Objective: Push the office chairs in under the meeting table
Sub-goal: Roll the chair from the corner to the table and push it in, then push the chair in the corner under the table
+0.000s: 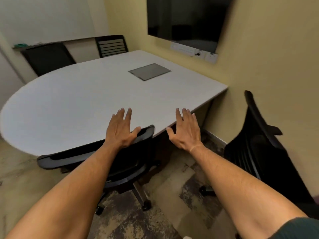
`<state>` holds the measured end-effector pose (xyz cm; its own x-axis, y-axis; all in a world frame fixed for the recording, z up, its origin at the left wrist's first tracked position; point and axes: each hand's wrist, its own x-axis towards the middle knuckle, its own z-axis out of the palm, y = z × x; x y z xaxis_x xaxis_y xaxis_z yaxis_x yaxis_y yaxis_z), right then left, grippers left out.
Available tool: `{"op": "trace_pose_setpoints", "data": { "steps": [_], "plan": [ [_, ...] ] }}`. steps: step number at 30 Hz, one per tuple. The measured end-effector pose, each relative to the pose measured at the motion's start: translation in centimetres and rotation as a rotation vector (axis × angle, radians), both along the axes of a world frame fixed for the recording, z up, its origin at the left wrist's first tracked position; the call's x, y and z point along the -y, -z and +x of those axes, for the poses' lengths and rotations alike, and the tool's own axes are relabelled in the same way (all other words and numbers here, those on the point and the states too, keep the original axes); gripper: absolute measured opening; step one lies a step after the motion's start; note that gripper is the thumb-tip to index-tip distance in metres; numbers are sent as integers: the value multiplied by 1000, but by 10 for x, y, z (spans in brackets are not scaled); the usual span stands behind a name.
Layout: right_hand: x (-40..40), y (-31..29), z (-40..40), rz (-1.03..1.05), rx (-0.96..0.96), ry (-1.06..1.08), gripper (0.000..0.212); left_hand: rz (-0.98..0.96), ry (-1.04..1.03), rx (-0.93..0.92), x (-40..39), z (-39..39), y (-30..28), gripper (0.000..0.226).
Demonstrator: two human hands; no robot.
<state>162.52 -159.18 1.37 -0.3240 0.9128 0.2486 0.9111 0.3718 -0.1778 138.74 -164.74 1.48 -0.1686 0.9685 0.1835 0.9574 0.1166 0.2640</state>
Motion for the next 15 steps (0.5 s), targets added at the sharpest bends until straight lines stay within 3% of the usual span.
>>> {"op": "trace_pose_setpoints", "data": {
  "steps": [7,15],
  "plan": [
    [-27,-10,128,18,-7,298,87,-6,286,-4,-71,137,-5,81],
    [-75,0,233,-37,53,542,84,-27,448,-29,-148,261,-2,80]
  ]
}}
